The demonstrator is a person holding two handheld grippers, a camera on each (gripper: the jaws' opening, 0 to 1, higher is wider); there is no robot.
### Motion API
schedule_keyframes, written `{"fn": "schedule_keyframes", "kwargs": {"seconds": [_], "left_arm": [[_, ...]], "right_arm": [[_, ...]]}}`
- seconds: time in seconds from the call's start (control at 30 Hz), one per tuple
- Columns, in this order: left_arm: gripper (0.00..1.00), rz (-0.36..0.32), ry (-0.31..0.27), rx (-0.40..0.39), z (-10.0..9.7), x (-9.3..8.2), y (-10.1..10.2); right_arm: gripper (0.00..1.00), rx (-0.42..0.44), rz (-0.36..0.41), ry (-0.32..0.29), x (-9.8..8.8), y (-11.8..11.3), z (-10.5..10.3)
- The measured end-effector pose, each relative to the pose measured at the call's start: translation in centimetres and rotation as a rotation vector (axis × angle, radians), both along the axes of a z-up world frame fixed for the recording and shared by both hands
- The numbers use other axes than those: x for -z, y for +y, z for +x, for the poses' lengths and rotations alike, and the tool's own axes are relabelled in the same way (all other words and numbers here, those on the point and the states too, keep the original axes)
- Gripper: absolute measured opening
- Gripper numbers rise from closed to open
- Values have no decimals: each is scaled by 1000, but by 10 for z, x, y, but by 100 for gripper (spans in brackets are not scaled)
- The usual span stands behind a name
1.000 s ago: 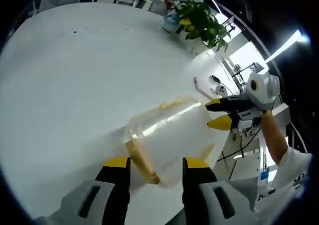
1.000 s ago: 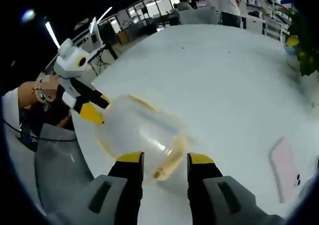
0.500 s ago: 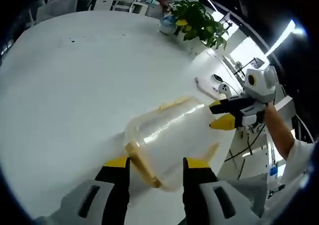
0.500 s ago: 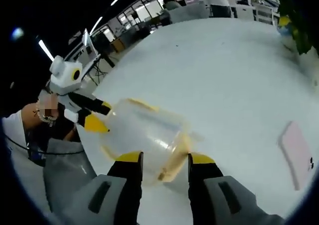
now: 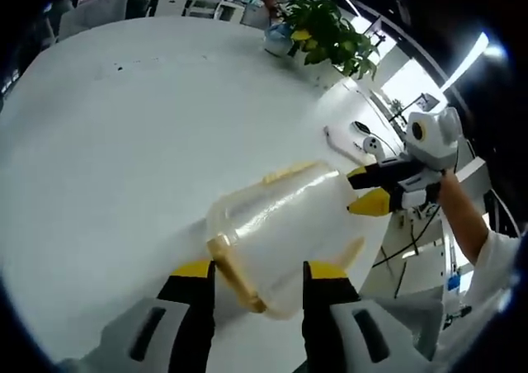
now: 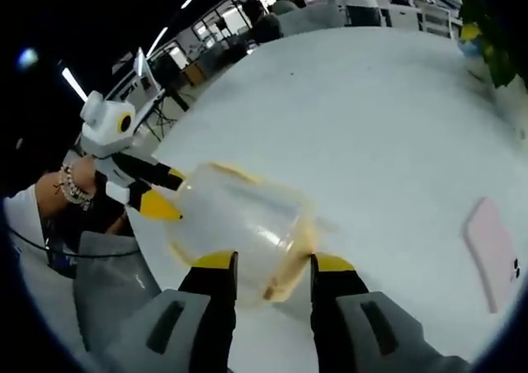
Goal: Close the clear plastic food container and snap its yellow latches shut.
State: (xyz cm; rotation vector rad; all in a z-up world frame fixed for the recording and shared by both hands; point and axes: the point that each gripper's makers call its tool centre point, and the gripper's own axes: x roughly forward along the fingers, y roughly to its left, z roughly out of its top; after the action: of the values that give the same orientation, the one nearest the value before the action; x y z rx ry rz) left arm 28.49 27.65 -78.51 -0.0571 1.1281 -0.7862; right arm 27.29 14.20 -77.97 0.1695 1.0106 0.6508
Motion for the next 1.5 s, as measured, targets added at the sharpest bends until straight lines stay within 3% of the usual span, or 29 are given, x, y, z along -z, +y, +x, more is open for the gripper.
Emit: {"fn": "schedule_keyframes", "kwargs": {"seconds": [0.43, 0.5, 0.6, 0.77, 0.8, 0.83, 1.07, 1.5], "left_arm": [[34, 1, 45, -32, 2, 1, 0], [33, -3, 43, -34, 3, 2, -1], [33, -1, 45, -38, 2, 2, -2], [32, -14, 57, -52, 2, 2, -2], [30, -7, 104, -77, -5, 4, -3], [30, -28, 76, -71, 1, 5, -7], [30, -23, 67, -54, -1, 8, -13], [34, -72, 0, -35, -1, 3, -8]], "right_arm": [[29, 0, -7, 30, 1, 2, -1], [27, 40, 44, 65, -3, 2, 3], [27, 36, 30, 30, -7, 1, 5], [27, 35, 33, 31, -11, 0, 5], [27, 30, 32, 31, -10, 1, 4], [27, 32, 31, 31, -12, 1, 4], [27, 30, 29, 31, -8, 1, -2], [29, 39, 41, 6, -4, 1, -10]]}}
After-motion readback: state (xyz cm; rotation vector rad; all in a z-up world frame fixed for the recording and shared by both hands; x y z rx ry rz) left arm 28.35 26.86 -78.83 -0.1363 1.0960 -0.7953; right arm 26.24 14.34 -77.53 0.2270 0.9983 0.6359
